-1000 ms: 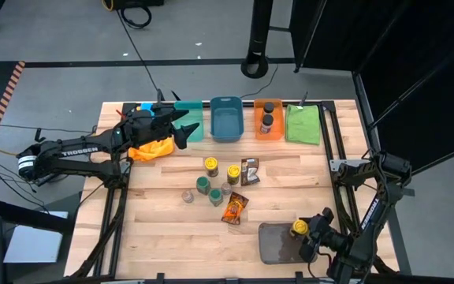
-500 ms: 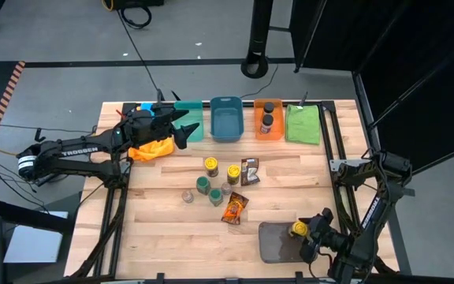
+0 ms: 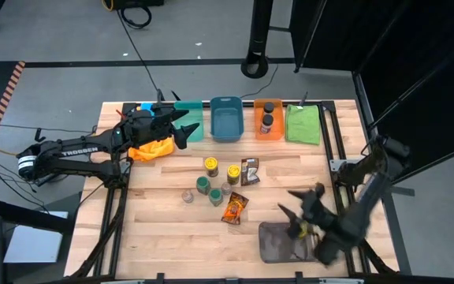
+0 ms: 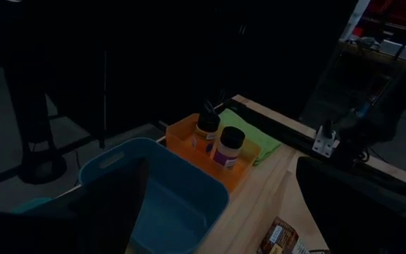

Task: Sort spices by type
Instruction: Put the right yellow seasoning can into the black bin

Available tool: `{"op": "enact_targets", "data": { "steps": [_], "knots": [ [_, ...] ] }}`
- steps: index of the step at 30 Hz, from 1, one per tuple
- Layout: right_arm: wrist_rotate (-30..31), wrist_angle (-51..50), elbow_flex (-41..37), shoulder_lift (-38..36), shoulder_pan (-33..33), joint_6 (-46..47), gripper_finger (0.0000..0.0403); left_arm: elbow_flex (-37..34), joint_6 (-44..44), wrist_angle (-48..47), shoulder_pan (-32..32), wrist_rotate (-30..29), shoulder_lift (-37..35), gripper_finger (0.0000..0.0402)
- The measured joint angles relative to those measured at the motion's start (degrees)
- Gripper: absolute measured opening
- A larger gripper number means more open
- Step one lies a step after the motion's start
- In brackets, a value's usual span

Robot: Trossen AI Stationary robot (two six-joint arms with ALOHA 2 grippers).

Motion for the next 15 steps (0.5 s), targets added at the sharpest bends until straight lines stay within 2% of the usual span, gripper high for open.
{"op": "enact_targets", "data": {
  "steps": [3, 6, 10, 13, 15],
  "knots": [
    [0.00, 5.83, 0.01, -0.19, -7.43, -13.13, 0.0268, -0.02, 0.02, -0.04, 0.00, 0.02, -0.01, 0.0369],
    [-0.52, 16.02, -0.01, -0.17, -14.13, -29.14, 0.0271, -0.01, 0.05, -0.08, 0.01, 0.17, 0.00, 0.0369],
    [-5.93, 31.42, -0.01, -0.15, -21.36, -50.61, 0.0277, -0.02, 0.16, -0.34, 0.00, 0.33, -0.02, 0.0369],
    [-9.06, 38.27, -0.01, -0.15, -24.80, -59.34, 0.0271, -0.01, 0.35, -0.98, 0.00, 0.31, 0.00, 0.0369],
    [-12.44, 39.44, -0.01, -0.15, -26.91, -61.22, 0.0263, 0.00, 0.37, -1.40, 0.00, 0.31, -0.01, 0.0369]
  ]
}}
